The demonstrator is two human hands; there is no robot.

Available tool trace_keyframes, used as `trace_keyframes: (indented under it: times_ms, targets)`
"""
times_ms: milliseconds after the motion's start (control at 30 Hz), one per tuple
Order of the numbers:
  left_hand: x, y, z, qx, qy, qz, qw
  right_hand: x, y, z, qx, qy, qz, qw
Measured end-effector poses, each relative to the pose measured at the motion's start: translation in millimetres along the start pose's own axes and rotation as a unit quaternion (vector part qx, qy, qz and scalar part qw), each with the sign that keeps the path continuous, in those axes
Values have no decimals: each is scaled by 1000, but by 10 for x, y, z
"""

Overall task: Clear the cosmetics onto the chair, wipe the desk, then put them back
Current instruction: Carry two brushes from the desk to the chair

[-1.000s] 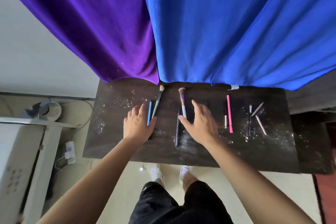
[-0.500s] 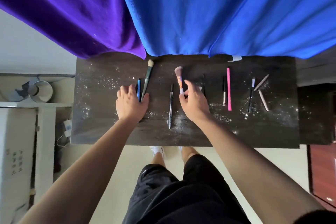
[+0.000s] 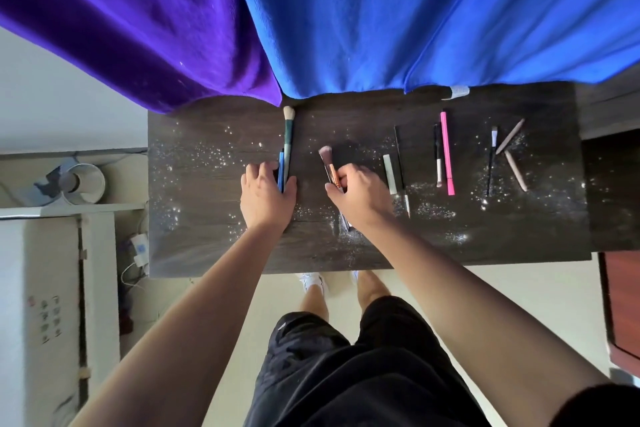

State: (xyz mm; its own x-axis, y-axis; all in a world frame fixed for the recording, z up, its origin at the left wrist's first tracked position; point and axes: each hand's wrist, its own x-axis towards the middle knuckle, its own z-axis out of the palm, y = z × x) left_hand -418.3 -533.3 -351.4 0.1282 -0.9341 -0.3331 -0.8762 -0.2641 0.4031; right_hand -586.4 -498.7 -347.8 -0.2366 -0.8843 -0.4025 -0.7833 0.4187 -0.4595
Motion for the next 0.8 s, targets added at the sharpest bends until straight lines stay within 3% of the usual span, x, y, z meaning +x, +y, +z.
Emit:
trace_keyframes:
  times_ms: [567, 800]
  targets:
    - [12, 315, -42, -135, -41, -20, 990, 42, 278, -254, 136, 17, 46, 989]
    - [-159, 673, -456, -230, 6, 0, 973, 8, 215, -781, 179, 87, 16, 980]
